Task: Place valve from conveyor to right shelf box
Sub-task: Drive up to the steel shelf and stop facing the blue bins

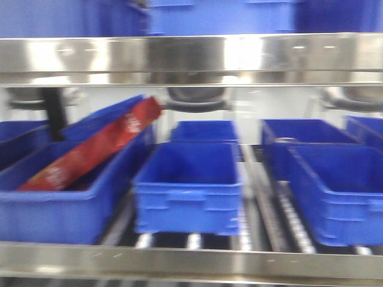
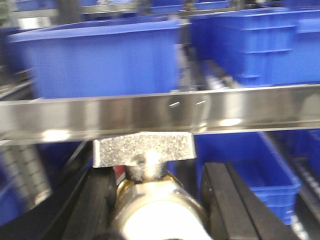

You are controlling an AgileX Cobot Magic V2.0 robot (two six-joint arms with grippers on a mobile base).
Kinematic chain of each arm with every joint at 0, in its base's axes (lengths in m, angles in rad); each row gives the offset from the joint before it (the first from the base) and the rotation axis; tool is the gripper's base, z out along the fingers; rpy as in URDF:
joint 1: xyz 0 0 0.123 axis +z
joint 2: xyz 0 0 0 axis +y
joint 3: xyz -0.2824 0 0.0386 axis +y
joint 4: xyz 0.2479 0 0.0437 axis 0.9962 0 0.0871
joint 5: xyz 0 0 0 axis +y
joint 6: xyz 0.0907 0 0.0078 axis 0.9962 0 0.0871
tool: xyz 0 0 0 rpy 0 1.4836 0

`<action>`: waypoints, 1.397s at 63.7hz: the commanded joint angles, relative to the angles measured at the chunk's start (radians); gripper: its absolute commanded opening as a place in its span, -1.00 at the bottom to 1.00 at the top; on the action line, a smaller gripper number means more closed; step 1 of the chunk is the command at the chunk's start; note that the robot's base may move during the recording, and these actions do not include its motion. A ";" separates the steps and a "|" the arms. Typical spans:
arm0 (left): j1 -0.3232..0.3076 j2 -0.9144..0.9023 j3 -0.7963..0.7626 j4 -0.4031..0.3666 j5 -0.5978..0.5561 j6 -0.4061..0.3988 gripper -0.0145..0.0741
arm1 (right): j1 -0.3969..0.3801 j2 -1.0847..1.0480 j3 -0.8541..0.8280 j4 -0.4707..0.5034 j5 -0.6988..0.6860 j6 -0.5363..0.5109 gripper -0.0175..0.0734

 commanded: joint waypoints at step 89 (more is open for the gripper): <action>-0.005 -0.008 -0.007 -0.008 -0.057 -0.004 -0.92 | 0.001 -0.009 -0.018 -0.006 -0.083 -0.002 -0.95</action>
